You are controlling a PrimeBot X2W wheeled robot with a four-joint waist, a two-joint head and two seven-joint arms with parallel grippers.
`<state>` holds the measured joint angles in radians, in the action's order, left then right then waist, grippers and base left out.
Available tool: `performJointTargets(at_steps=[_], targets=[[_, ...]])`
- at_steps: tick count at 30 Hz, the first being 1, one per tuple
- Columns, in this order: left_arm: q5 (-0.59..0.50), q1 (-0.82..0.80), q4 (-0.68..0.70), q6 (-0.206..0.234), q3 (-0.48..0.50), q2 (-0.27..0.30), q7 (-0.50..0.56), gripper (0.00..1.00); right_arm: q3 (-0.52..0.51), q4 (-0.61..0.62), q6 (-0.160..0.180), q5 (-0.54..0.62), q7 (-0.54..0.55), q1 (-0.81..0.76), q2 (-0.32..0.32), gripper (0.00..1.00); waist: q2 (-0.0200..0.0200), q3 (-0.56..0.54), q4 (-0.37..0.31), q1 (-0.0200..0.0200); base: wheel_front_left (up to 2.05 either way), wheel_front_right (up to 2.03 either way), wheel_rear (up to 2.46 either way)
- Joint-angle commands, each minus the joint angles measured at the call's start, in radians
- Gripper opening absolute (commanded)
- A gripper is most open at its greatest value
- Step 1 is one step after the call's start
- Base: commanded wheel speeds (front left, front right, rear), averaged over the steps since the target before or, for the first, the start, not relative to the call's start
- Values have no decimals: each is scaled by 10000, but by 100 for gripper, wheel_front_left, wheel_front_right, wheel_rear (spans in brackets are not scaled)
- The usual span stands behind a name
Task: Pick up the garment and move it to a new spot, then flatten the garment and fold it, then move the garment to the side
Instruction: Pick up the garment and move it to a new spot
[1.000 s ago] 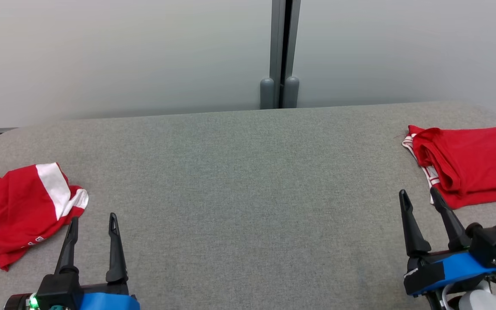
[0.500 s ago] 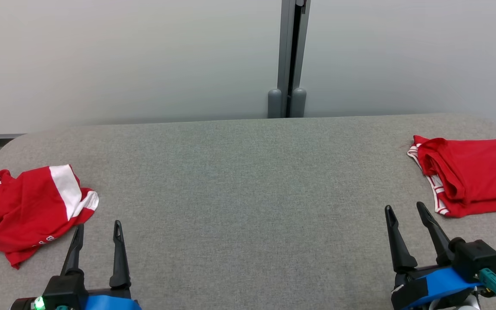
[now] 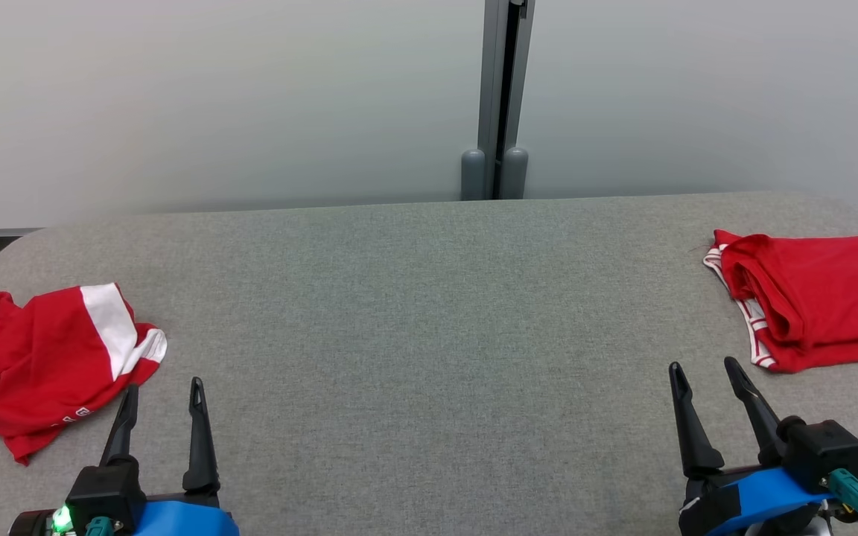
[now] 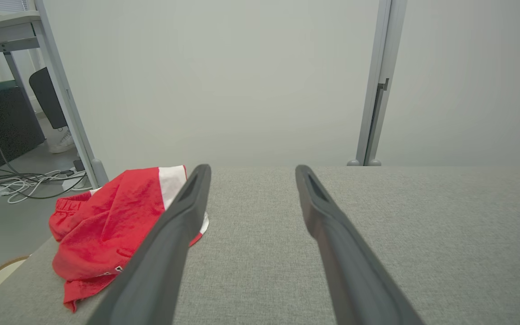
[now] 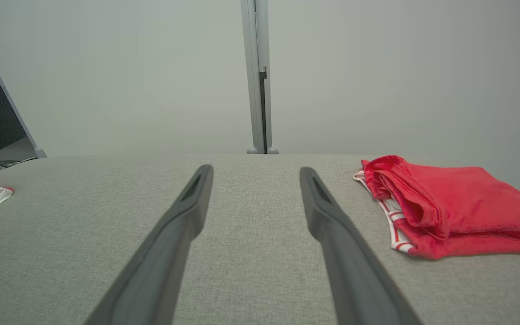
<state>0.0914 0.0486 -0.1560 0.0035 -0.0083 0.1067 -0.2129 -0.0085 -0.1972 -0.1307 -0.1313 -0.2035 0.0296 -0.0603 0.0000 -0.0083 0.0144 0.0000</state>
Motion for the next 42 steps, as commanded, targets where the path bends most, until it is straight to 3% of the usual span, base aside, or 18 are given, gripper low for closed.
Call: performJointTargets(at_steps=[1,20,42], targets=[[35,-127,0,73,-4,51,-10,100,-31,72,-2,97,10,-137,39,100,0,9,-14,0,0,0,0],[222,-204,-159,259,-12,168,-59,100,6,-19,-2,30,61,-197,77,100,0,40,323,0,0,0,0],[476,-93,-67,497,120,395,-26,100,335,-396,-2,8,-105,-1,75,100,0,163,2206,0,0,0,0]])
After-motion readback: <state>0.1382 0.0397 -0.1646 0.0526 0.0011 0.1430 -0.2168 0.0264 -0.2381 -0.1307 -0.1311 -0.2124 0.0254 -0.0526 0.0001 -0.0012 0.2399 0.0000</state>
